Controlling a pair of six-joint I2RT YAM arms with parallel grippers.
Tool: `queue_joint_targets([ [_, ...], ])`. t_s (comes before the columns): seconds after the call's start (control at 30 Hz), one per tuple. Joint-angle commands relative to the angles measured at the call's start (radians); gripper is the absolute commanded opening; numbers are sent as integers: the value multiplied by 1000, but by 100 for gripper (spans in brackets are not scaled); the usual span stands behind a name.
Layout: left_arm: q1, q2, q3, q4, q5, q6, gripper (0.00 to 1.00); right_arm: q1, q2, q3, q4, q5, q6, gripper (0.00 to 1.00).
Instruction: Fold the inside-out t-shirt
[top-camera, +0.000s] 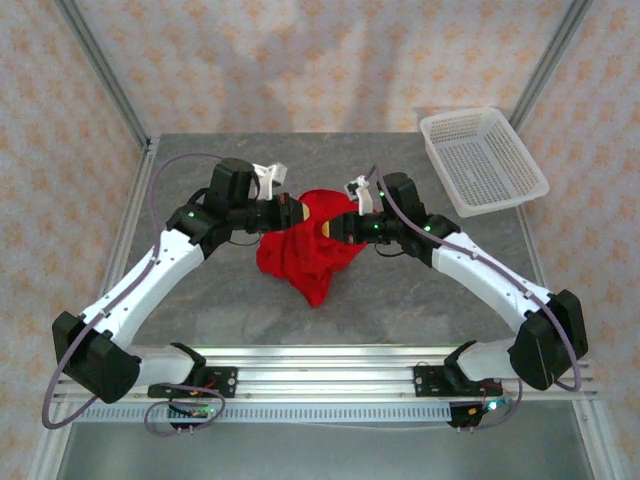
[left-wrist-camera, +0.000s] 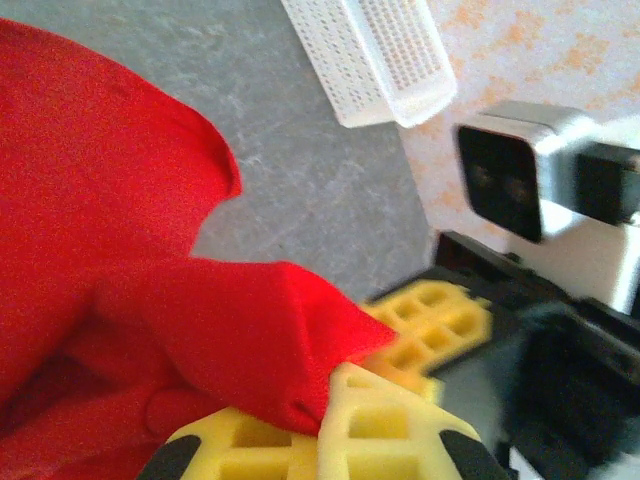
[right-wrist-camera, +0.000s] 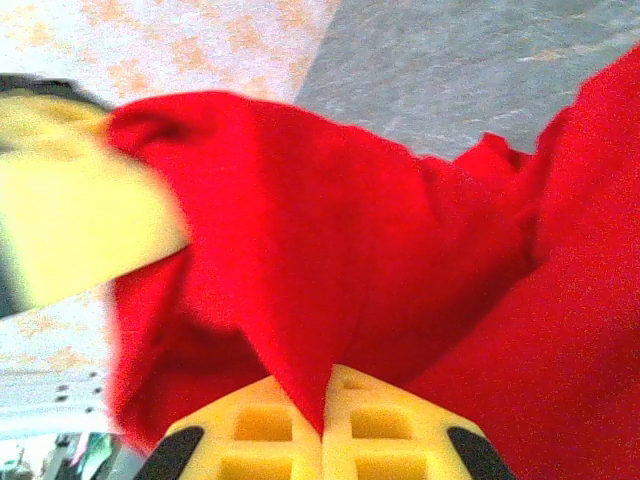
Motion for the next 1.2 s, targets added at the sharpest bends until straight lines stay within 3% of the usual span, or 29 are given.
queue_joint_targets([
  [0.0, 66, 23, -68, 14, -93, 100, 11, 1, -66, 72, 214, -135, 207, 0],
  [0.07, 99, 75, -113, 89, -58, 100, 16, 1, -118, 13, 381, -114, 355, 0],
  [0.13, 110, 93, -101, 109, -51, 99, 26, -2, -158, -49, 437, -61, 422, 0],
  [0.3, 127, 18, 28, -24, -81, 161, 48, -12, -167, -132, 447, 13, 411, 0],
  [0.5, 124, -129, 72, -232, -157, 213, 58, -18, -99, -134, 444, 30, 385, 0],
  [0.63, 83, -209, 18, -261, -185, 157, 56, -19, -50, -110, 422, -11, 373, 0],
  [0.73, 13, -217, 0, -234, -208, 125, 33, -19, -27, -90, 405, -29, 374, 0],
  [0.83, -53, -148, 15, -184, -177, 116, 22, -19, -23, -85, 397, -33, 370, 0],
  [0.93, -96, -36, 64, -178, -187, 99, 22, -19, -25, -78, 375, -38, 363, 0],
  [1.07, -95, 98, 121, -219, -295, 60, 24, -19, -35, -72, 352, -44, 356, 0],
  [1.17, -95, 166, 124, -151, -190, 62, 23, -19, -45, -71, 332, -37, 353, 0],
])
